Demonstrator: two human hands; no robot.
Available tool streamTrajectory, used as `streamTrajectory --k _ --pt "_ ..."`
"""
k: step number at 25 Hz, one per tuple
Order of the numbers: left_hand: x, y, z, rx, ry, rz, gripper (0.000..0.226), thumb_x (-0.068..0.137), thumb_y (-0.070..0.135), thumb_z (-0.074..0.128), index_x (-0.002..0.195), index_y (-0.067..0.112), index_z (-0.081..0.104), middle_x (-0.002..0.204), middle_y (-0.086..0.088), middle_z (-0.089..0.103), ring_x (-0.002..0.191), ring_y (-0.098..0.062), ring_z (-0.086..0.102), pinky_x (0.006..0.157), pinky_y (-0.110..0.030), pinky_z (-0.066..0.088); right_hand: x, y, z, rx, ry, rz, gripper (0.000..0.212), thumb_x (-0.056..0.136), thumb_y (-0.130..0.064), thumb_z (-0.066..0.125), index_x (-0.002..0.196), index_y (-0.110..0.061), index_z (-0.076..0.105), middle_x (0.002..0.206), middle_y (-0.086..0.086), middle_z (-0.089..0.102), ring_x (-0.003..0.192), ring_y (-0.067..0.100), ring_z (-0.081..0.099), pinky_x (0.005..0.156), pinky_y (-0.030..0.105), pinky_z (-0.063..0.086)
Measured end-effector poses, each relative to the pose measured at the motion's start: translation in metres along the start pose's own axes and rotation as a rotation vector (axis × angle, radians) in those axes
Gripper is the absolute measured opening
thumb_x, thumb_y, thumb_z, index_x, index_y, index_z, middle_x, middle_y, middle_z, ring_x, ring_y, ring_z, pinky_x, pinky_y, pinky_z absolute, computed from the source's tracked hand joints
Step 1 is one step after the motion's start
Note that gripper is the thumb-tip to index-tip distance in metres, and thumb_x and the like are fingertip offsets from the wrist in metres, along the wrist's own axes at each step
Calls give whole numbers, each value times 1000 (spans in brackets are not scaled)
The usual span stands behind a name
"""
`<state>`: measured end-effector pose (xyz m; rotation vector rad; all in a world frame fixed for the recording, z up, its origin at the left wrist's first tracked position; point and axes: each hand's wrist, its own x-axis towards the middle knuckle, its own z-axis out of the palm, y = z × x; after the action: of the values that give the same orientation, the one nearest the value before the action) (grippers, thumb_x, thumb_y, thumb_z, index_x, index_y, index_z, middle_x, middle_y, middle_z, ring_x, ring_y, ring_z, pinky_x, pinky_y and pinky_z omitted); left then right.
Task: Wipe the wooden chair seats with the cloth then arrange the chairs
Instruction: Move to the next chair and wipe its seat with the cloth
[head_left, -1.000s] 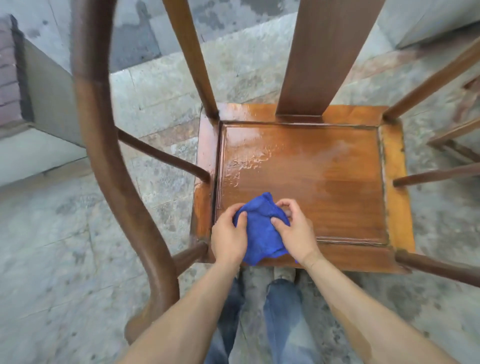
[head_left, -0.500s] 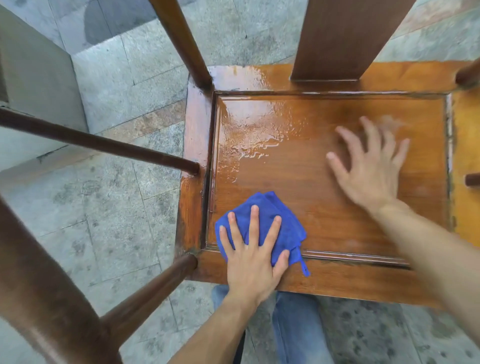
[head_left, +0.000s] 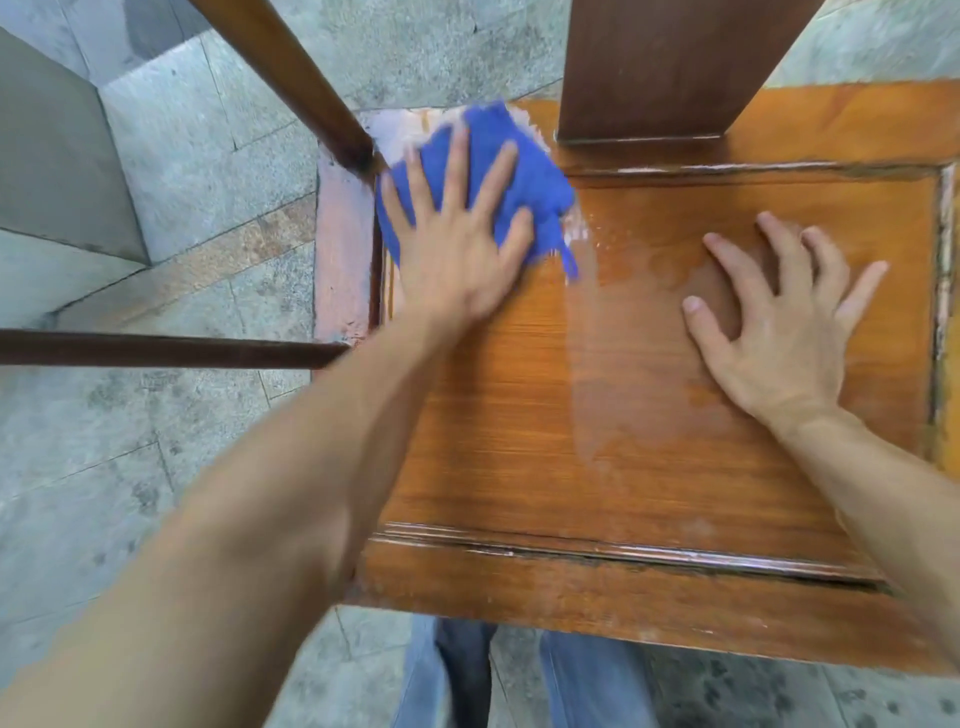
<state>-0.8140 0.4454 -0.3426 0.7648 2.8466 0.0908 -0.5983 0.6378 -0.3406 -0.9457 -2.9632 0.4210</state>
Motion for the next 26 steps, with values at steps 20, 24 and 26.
streamTrajectory --k 20,24,26 --pt "-324 -8 41 40 -245 151 55 98 55 29 152 46 29 168 -1 12 151 -44 17 113 -69 22 -43 40 -11 61 55 126 53 99 -49 37 146 -26 40 159 4 32 148 31 22 122 59 5" --pt "-193 39 30 27 -71 74 63 92 62 36 152 49 24 168 -4 12 152 -46 5 117 -70 5 -45 46 -8 177 135 98 57 98 -48 34 147 -19 41 155 6 40 146 31 28 123 56 6" --pt "-124 76 25 61 -41 270 61 95 63 31 154 48 22 169 -2 11 153 -44 5 119 -67 3 -46 47 -6 217 200 92 58 98 -45 38 147 -16 41 154 8 40 144 32 33 123 57 9"
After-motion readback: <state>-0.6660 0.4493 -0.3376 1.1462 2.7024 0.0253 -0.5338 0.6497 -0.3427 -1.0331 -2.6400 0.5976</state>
